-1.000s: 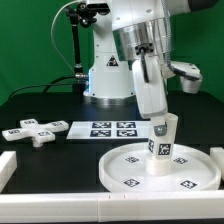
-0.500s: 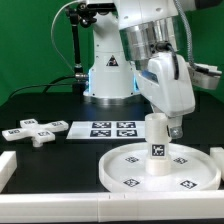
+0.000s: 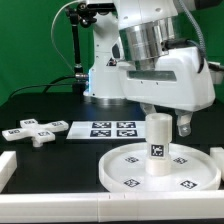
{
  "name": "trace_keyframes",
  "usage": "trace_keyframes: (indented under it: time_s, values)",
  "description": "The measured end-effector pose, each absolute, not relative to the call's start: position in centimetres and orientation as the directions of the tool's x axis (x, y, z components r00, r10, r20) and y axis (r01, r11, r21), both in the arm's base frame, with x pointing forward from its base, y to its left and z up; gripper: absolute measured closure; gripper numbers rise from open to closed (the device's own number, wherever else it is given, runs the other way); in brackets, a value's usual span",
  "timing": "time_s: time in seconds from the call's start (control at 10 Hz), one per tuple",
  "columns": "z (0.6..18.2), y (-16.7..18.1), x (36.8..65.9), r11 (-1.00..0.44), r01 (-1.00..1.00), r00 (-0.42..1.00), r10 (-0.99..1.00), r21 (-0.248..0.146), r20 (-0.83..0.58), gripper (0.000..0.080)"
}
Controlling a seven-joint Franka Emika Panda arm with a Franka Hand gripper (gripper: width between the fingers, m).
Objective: Assemble round table
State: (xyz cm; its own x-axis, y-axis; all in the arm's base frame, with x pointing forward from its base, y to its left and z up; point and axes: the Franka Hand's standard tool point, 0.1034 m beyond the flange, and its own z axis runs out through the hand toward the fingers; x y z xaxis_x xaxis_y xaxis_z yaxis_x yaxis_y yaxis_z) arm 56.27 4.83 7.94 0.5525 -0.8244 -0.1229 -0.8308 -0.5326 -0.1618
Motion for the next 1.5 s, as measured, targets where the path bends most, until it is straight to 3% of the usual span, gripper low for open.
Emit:
trace_keyframes:
  time_s: [0.3,0.8,1.1,1.5]
  values:
    - [8.0,4.7,56.41,-0.79,-0.588,0.806,-0.59,-0.174,-0.043,0.0151]
    - [7.86,4.34,56.34,-0.951,-0.258,0.963,-0.267,-0.171,0.032,0.0151]
    - [7.88,4.5,56.35,-0.989,0.062,0.995,0.051,-0.134,0.081,0.0151]
    - [7.74,4.25,56.25,-0.902,0.423,0.904,0.414,-0.084,0.11,0.0151]
